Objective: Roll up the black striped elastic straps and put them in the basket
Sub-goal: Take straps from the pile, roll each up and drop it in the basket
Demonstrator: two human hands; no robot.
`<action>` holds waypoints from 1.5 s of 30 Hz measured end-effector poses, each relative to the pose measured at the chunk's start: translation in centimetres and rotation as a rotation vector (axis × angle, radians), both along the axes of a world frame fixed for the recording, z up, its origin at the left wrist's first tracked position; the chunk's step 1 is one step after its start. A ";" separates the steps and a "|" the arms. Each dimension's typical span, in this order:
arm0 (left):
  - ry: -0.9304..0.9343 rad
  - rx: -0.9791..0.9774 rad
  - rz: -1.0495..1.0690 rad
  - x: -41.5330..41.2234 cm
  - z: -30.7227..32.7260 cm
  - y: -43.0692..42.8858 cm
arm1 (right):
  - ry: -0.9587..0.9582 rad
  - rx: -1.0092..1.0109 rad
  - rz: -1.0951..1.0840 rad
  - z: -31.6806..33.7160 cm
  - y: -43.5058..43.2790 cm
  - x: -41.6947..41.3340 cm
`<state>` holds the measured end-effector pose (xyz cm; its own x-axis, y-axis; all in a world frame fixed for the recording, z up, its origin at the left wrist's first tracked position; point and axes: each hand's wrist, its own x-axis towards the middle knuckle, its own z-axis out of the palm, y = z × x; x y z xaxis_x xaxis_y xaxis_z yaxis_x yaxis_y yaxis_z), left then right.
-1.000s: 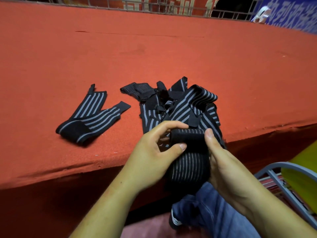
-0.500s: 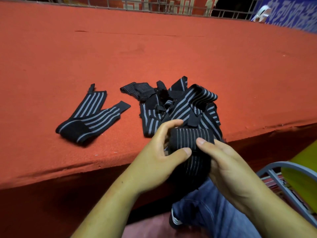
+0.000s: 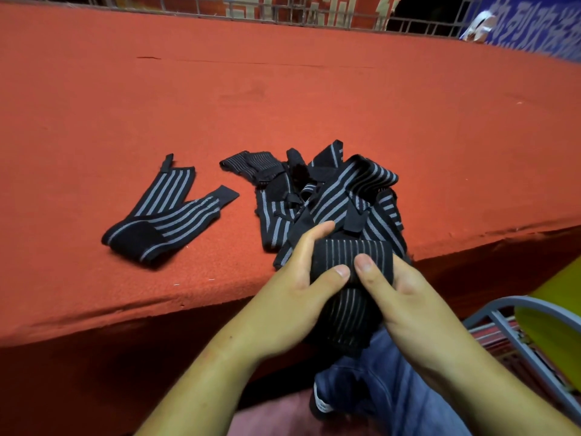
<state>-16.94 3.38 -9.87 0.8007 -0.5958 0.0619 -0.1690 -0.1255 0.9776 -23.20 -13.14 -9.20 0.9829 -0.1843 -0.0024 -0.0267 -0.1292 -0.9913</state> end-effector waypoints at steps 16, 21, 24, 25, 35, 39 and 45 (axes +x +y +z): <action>0.010 -0.144 0.033 1.3 -1.3 0.0 | 0.011 0.036 -0.042 -0.1 -0.5 0.1; 0.003 -0.171 0.040 1.4 -1.1 -0.1 | 0.058 0.117 -0.019 0.0 -0.6 0.2; -0.027 -0.184 0.059 1.4 -0.8 0.0 | 0.074 0.175 0.004 0.0 -0.7 0.3; -0.036 -0.187 0.063 1.4 -0.8 0.1 | 0.075 0.187 0.007 0.0 -0.7 0.3; -0.113 -0.194 0.102 1.2 -0.1 0.4 | 0.101 0.231 0.061 0.3 -0.5 0.3; -0.121 -0.200 0.077 1.0 0.0 0.3 | 0.105 0.238 0.073 0.3 -0.4 0.3; 0.003 -0.144 -0.014 0.8 0.1 0.5 | 0.084 0.278 -0.037 0.1 -0.6 0.1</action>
